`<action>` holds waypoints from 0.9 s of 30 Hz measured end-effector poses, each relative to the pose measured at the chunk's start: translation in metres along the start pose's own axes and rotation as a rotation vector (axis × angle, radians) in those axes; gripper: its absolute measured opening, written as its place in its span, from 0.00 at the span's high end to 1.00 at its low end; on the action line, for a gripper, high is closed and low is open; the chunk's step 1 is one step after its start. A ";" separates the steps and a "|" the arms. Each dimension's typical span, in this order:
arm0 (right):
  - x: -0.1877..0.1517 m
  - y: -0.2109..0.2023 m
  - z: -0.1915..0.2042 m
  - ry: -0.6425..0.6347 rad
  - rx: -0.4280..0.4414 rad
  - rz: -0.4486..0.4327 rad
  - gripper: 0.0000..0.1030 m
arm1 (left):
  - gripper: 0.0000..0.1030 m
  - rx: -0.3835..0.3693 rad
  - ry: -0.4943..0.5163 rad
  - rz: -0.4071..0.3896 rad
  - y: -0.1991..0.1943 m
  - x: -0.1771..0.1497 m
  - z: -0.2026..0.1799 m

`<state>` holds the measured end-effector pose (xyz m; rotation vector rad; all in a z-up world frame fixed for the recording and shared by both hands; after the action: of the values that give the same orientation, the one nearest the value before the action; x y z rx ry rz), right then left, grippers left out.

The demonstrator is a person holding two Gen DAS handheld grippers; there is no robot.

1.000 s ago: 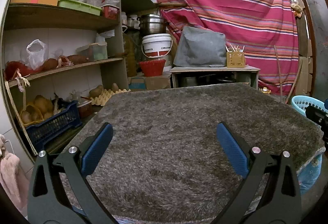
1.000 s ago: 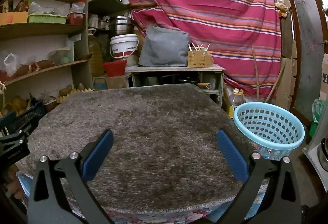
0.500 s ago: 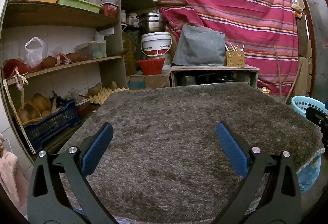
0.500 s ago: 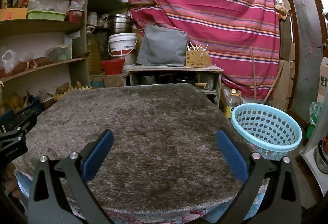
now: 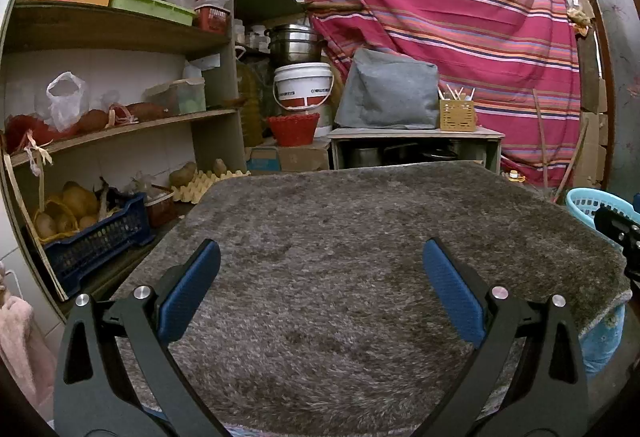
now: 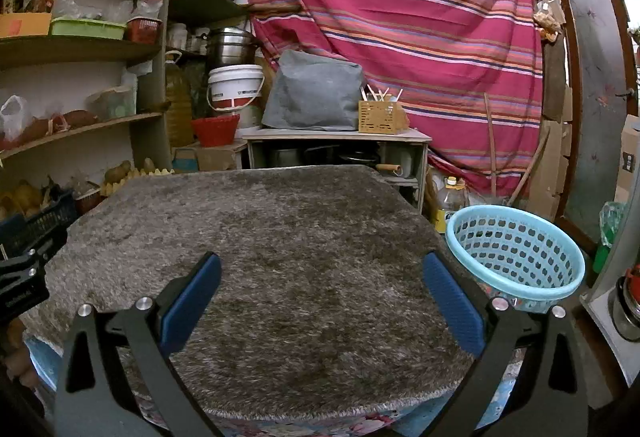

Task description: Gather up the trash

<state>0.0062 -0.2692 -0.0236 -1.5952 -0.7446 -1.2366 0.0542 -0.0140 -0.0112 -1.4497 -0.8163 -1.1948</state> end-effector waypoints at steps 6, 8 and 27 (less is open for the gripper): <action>0.000 0.000 0.000 0.001 0.000 0.000 0.04 | 0.05 0.001 -0.001 0.000 0.001 0.000 -0.001; 0.000 0.000 0.000 0.001 0.000 0.000 0.04 | 0.05 0.000 -0.001 0.002 0.000 -0.001 0.000; 0.000 0.000 0.000 -0.001 -0.002 -0.002 0.04 | 0.05 0.001 -0.001 0.001 0.000 -0.002 -0.001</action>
<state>0.0062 -0.2695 -0.0233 -1.5969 -0.7465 -1.2381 0.0531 -0.0149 -0.0127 -1.4498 -0.8167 -1.1936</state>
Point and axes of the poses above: each gripper's, at about its wrist camera, not at the fingertips, and y roughly the way its jaws point, z to its left, x to its top, the point moved 5 cm from there along y, roughly the way its jaws point, and after that the axes turned 10 degrees about -x, right-handed, at the moved point
